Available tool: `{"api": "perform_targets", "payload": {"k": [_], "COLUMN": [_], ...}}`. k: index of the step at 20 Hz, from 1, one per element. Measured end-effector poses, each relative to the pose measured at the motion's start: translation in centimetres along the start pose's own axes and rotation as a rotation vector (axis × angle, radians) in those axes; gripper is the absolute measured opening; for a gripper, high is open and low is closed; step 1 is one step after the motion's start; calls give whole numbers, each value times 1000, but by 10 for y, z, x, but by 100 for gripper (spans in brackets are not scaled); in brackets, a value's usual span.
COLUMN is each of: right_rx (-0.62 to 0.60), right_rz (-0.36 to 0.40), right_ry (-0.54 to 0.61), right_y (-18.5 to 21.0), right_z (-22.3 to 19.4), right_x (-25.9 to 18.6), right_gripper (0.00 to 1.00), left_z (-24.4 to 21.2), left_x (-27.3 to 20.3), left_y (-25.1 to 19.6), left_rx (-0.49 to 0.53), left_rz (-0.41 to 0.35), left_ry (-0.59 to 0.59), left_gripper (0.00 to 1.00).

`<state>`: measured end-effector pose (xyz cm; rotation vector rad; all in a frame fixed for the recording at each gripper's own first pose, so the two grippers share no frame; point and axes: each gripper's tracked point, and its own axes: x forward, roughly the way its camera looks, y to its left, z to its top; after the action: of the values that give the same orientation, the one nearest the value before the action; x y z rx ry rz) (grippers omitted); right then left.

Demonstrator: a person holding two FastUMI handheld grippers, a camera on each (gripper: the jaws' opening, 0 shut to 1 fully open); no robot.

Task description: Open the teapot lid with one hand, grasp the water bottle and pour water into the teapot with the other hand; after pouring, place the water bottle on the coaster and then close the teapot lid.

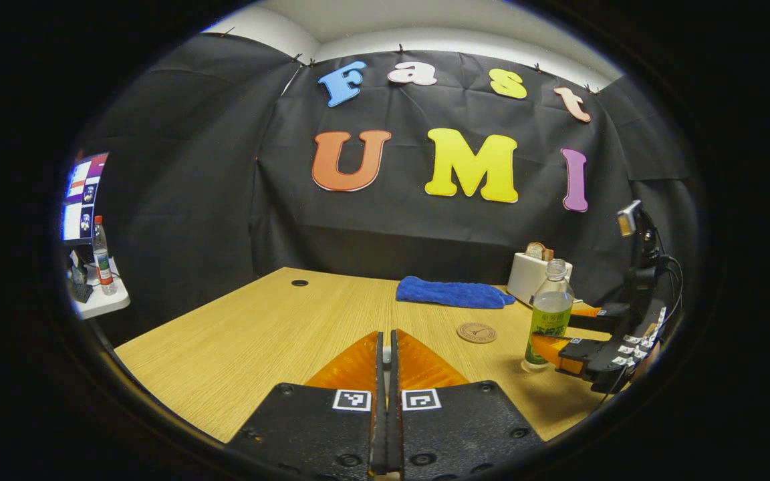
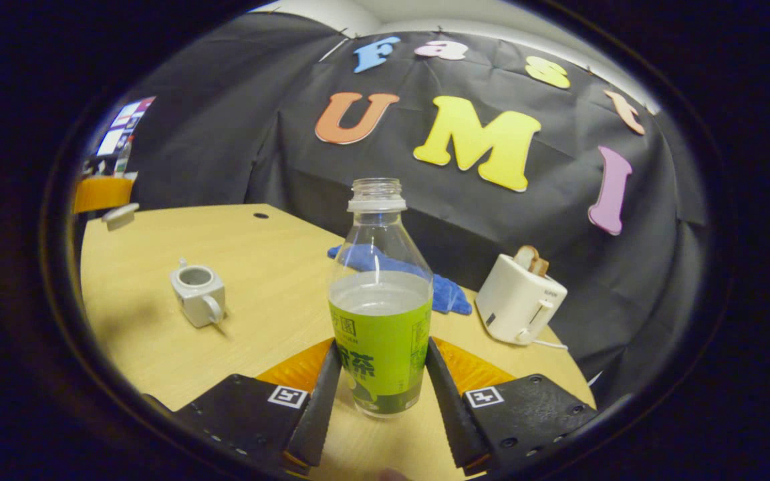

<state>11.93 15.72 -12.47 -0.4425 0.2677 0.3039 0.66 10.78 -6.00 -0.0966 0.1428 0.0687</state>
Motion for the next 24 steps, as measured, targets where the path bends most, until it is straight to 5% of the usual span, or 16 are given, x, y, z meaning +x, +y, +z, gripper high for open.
{"api": "perform_targets", "payload": {"k": [7, 24], "right_rx": [-441, -1149], "right_rz": [-56, -176], "right_ry": [-59, -240], "right_y": [18, 57], "right_z": [24, 61], "right_x": [30, 34], "right_gripper": [71, 71], "left_z": [1, -4], "left_x": [-2, -7], "left_y": [21, 59], "left_rx": [1, -70], "left_rz": [19, 67], "left_ry": [-1, 17], "left_gripper": [3, 3]}}
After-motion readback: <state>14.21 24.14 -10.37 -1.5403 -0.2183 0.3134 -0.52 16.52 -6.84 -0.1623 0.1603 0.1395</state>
